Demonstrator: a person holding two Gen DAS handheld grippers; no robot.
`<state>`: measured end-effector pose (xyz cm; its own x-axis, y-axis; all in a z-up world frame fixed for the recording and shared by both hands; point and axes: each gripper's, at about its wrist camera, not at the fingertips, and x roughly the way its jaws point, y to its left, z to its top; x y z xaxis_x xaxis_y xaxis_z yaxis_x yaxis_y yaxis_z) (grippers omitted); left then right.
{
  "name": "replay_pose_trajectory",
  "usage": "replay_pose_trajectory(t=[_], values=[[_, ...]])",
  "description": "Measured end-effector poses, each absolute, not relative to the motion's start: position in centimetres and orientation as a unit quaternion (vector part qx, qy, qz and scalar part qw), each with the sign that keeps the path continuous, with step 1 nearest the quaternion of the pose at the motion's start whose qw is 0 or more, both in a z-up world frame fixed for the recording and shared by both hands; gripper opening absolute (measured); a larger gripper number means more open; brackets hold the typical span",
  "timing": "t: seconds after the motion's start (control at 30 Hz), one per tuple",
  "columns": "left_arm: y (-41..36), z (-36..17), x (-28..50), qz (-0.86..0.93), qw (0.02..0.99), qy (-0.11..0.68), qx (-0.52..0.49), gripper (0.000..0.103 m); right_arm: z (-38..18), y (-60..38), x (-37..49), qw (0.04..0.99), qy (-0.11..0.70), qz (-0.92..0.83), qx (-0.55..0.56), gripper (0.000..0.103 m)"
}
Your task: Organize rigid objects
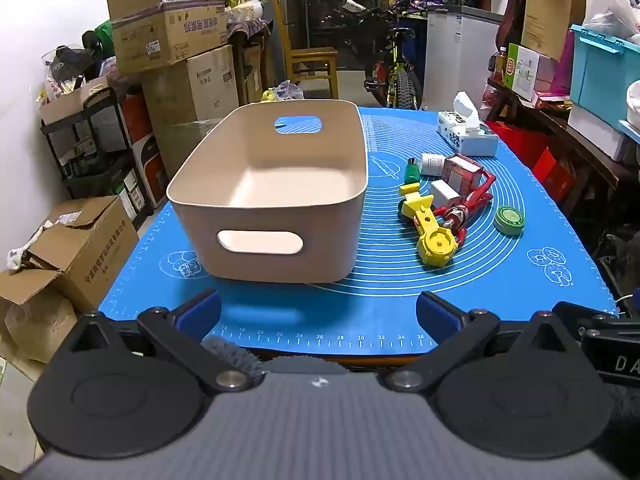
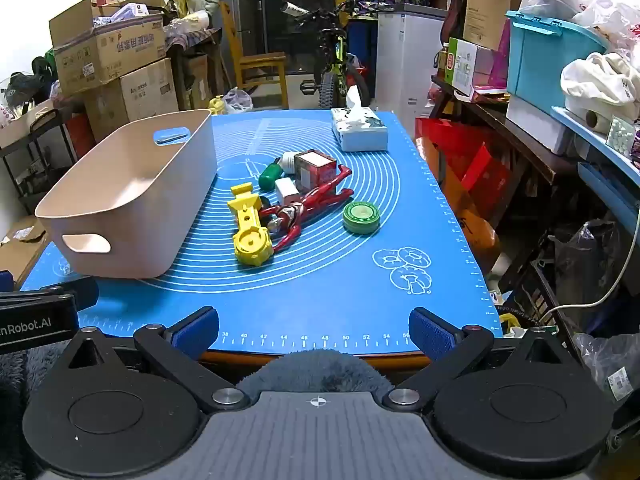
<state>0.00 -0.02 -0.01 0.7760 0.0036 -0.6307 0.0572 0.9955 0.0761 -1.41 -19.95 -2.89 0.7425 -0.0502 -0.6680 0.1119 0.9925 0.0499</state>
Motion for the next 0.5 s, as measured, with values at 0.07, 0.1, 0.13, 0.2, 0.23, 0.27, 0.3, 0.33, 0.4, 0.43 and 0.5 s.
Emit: replay_pose_trajectory(t=[0.07, 0.1, 0.13, 0.2, 0.23, 0.27, 0.3, 0.33, 0.4, 0.43, 0.5], values=[[-0.04, 0.0, 0.0, -0.015, 0.941, 0.336, 0.044, 0.103, -2.89, -19.92, -1.42, 0.932, 0.357, -0.044, 0.043, 0.101], [-0.08, 0.0, -0.01, -0.015, 0.941, 0.336, 0.044, 0.103, -2.89, -19.91, -1.42, 0.932, 0.357, -0.044, 0.042, 0.101], [-0.15, 0.01, -0.04, -0.015, 0.941, 0.336, 0.044, 0.103, -2.88, -19.89, -1.43, 0.932, 0.357, -0.044, 0.042, 0.101], [-0.37, 0.03, -0.14, -0.015, 0.941, 0.336, 0.045, 0.103, -2.87, -19.87, -1.42, 0.932, 0.357, -0.044, 0.041, 0.101], [-0.5, 0.05, -0.2, -0.015, 0.941, 0.336, 0.046, 0.103, -2.86, -19.88, -1.41, 0.932, 0.357, -0.044, 0.041, 0.101], [-0.64, 0.07, -0.26, -0.015, 0.941, 0.335, 0.046, 0.103, -2.86, -19.92, -1.39, 0.932, 0.357, -0.044, 0.042, 0.101], [-0.79, 0.09, -0.33, -0.014, 0.941, 0.336, 0.046, 0.103, -2.82, -20.02, -1.56, 0.933, 0.355, -0.043, 0.044, 0.101], [-0.04, 0.01, 0.02, -0.016, 0.94, 0.339, 0.039, 0.103, -2.85, -19.83, -1.53, 0.933, 0.355, -0.045, 0.041, 0.101], [-0.04, -0.13, 0.12, -0.016, 0.94, 0.339, 0.038, 0.103, -2.88, -19.84, -1.49, 0.933, 0.355, -0.045, 0.042, 0.101], [-0.08, -0.15, 0.12, -0.016, 0.94, 0.34, 0.037, 0.103, -2.88, -19.82, -1.48, 0.933, 0.356, -0.044, 0.041, 0.101], [-0.21, -0.17, 0.09, -0.015, 0.94, 0.339, 0.037, 0.103, -2.88, -19.76, -1.47, 0.933, 0.355, -0.044, 0.04, 0.101]])
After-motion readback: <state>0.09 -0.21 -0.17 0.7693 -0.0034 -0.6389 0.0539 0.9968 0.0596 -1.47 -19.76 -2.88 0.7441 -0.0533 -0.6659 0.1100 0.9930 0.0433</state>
